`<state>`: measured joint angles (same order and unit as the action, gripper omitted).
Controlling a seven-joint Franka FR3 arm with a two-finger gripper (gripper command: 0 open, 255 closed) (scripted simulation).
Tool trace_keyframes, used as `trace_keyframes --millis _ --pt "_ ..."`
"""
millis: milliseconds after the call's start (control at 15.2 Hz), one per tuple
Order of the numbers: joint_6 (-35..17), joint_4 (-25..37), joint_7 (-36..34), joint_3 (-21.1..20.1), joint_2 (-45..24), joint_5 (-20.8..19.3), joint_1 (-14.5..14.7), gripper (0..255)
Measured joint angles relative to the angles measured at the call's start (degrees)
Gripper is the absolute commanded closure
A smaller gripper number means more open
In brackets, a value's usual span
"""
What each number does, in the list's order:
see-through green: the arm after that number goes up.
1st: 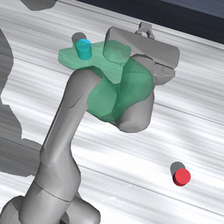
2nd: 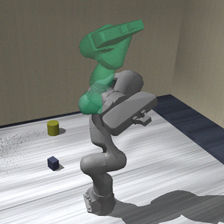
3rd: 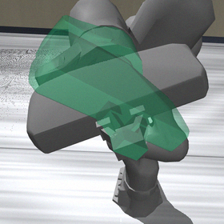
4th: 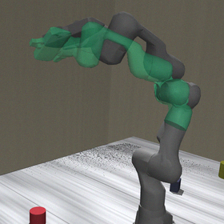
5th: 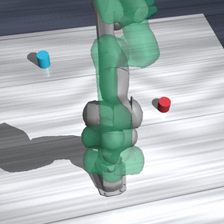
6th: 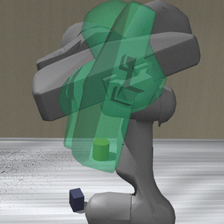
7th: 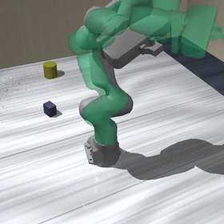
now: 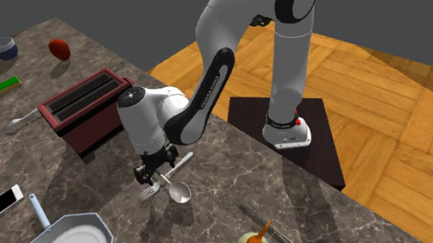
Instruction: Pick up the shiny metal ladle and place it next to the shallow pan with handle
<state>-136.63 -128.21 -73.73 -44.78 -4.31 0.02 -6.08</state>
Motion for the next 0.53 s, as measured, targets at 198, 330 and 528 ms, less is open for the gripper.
trace_keyframes --millis 198,330,528 --pt "4.45 1.22 3.05 -0.18 4.49 4.24 -0.78 0" --pt "5.95 2.03 3.59 -0.11 5.38 5.05 -0.84 0" --pt "6.37 2.11 3.81 -0.09 5.79 5.44 -0.83 0"
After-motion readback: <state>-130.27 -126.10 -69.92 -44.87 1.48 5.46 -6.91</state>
